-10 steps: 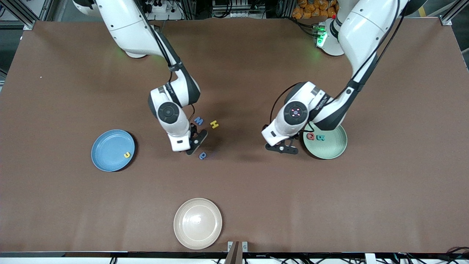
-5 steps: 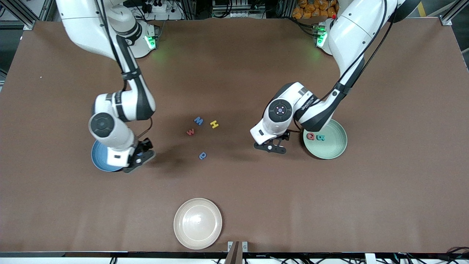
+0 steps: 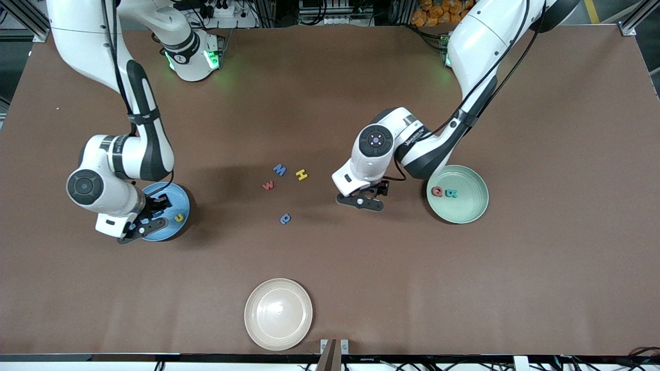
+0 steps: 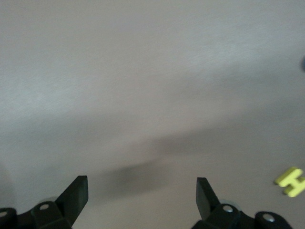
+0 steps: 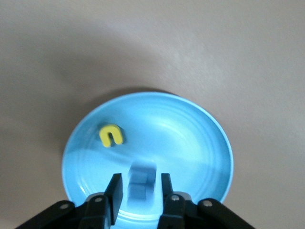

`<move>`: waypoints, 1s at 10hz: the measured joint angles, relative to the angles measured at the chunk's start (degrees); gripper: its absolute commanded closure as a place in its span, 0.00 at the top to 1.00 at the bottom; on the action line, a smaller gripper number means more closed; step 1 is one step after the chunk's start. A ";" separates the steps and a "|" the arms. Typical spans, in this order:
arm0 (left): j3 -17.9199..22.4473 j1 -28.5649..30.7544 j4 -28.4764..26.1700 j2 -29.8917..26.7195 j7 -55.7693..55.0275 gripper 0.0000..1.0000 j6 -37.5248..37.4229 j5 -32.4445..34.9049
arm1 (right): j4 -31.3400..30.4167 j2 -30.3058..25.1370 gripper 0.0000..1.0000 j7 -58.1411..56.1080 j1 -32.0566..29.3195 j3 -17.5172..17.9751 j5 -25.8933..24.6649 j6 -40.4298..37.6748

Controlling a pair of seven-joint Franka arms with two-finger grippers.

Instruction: Sort upper and lower case letters into plates

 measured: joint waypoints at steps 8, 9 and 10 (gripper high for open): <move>7.83 -13.84 4.34 2.93 -0.02 1.00 16.45 0.74 | -0.01 0.15 1.00 0.15 -0.87 0.93 5.00 -1.65; 9.77 -15.66 4.80 3.89 -0.02 1.00 18.10 0.84 | 0.12 0.33 1.00 0.21 -0.62 1.13 6.24 -1.64; 11.79 -17.88 5.49 4.50 -0.02 1.00 18.43 0.85 | 0.41 0.71 1.00 0.57 -0.27 1.39 7.26 -1.61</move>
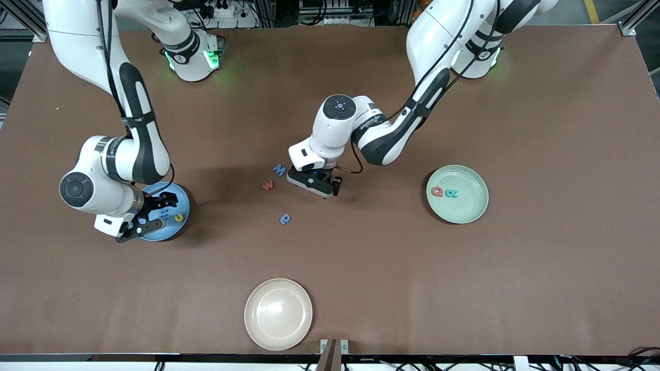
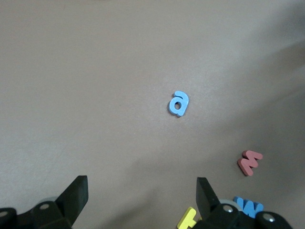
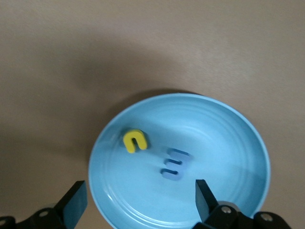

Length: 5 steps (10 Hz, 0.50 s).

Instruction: Sort upper and lower case letters into plates

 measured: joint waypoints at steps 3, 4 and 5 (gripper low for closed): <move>1.39 -2.11 0.94 0.28 -0.01 1.00 0.02 0.00 | 1.69 2.33 1.00 2.65 0.38 0.24 0.58 0.45; 1.39 -2.39 1.20 0.28 -0.01 1.00 0.02 0.00 | 2.52 3.17 1.00 2.95 0.23 0.18 0.62 0.52; 1.41 -2.96 1.27 0.28 0.04 1.00 0.02 0.01 | 3.06 3.70 1.00 3.59 0.19 0.15 0.72 0.52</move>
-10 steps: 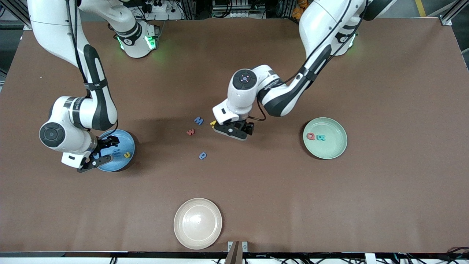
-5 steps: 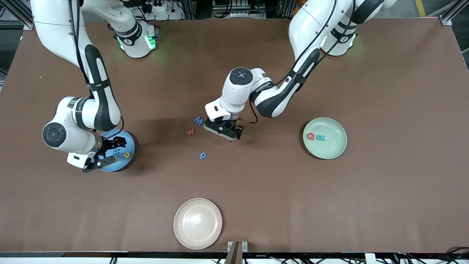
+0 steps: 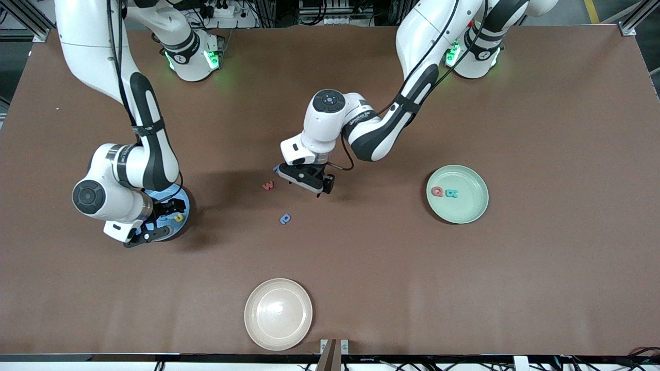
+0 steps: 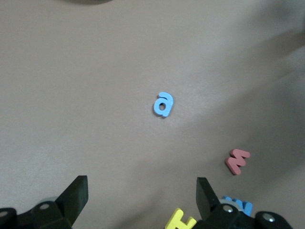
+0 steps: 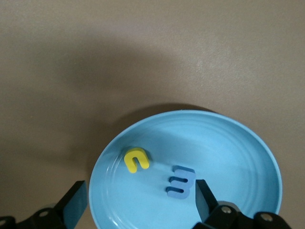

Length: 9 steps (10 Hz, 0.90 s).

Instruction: Sort upper and lower case letters into plates

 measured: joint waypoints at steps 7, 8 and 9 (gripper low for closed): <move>0.69 -3.68 -0.14 2.26 3.34 1.00 1.24 4.86 | 0.86 0.24 1.00 8.85 0.39 0.04 0.07 -0.08; 1.01 -2.84 -0.14 3.04 8.00 1.00 2.60 5.64 | 0.92 0.23 1.00 8.85 0.23 -0.15 0.07 -0.10; 1.08 -1.63 -0.15 3.93 12.89 1.00 4.07 5.66 | 0.94 0.23 1.00 8.85 -0.08 -0.26 0.07 -0.13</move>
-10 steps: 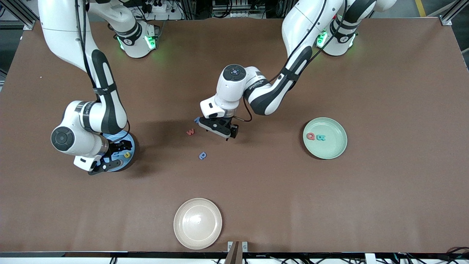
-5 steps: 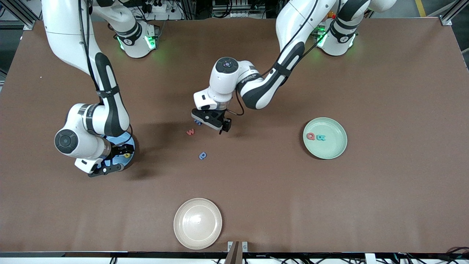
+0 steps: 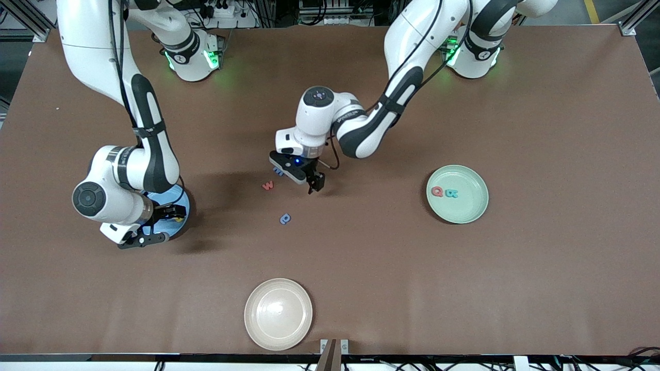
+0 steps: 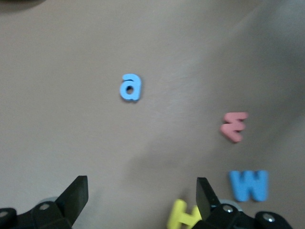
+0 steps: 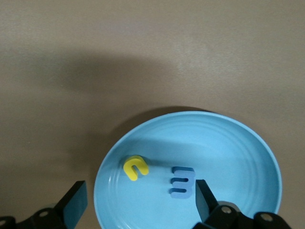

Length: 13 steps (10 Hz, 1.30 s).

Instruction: Sort upper and lower case letters into plates

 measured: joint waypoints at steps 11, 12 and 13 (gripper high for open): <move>-0.75 -1.14 -3.04 2.34 3.65 0.93 3.55 0.05 | 0.07 0.10 1.00 0.35 -2.53 -0.23 0.01 -0.38; -0.86 -1.27 -3.14 2.33 3.65 0.88 3.55 0.05 | 0.07 0.13 1.00 0.35 -2.65 -0.22 0.01 -0.40; -0.87 -1.43 -3.19 2.33 3.65 0.84 3.55 0.06 | 0.07 0.15 1.00 0.35 -2.64 -0.11 0.01 -0.40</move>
